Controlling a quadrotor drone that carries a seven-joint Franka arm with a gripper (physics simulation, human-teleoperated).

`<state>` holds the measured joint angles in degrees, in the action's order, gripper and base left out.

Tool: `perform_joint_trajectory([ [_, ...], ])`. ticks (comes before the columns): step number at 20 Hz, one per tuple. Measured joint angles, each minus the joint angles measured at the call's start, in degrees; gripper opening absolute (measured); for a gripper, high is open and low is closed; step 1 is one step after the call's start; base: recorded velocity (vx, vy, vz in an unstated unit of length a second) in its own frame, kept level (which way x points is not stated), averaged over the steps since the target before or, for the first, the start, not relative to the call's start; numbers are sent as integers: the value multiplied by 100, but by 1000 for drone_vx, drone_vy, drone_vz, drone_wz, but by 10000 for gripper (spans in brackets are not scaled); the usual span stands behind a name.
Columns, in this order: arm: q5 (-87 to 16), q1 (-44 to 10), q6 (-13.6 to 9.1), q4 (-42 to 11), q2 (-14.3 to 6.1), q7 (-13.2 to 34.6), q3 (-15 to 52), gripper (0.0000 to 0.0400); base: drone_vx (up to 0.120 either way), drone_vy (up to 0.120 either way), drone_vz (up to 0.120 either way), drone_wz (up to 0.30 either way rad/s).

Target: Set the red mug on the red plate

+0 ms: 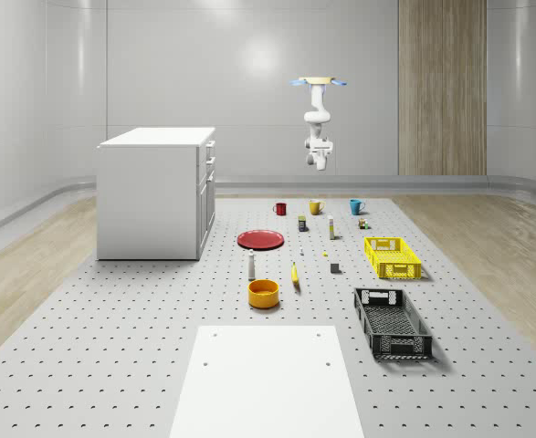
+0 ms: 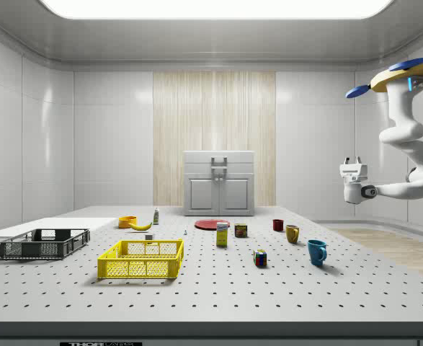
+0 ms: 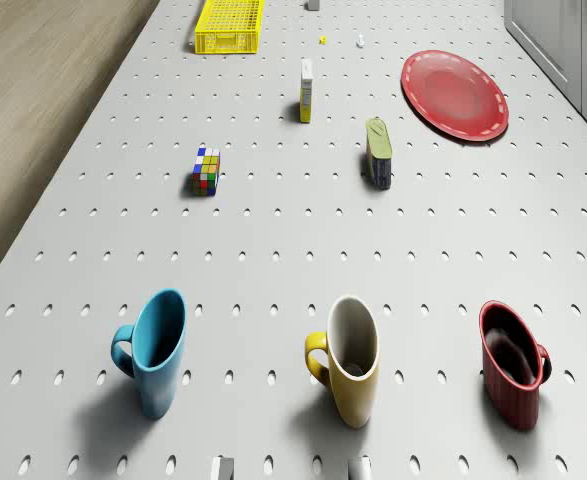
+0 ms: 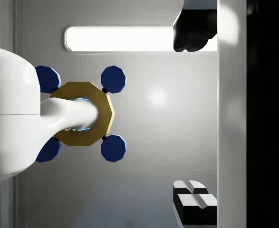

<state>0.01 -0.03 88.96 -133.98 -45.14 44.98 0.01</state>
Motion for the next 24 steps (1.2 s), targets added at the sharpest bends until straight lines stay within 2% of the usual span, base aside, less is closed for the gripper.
perform_joint_trajectory([
  [3, 3, -9, -305, 362, 43, -5, 4, 400, 27, -40, 0, 0],
  [11, 9, -24, -883, 1273, 340, -12, 14, 400, 120, -120, 0, 0],
  [16, 11, -30, -1041, 1563, 450, -15, 17, 400, 120, -120, 0, 0],
  [24, 14, -38, -1093, 1689, 489, -18, 22, 400, 120, -120, 0, 0],
])
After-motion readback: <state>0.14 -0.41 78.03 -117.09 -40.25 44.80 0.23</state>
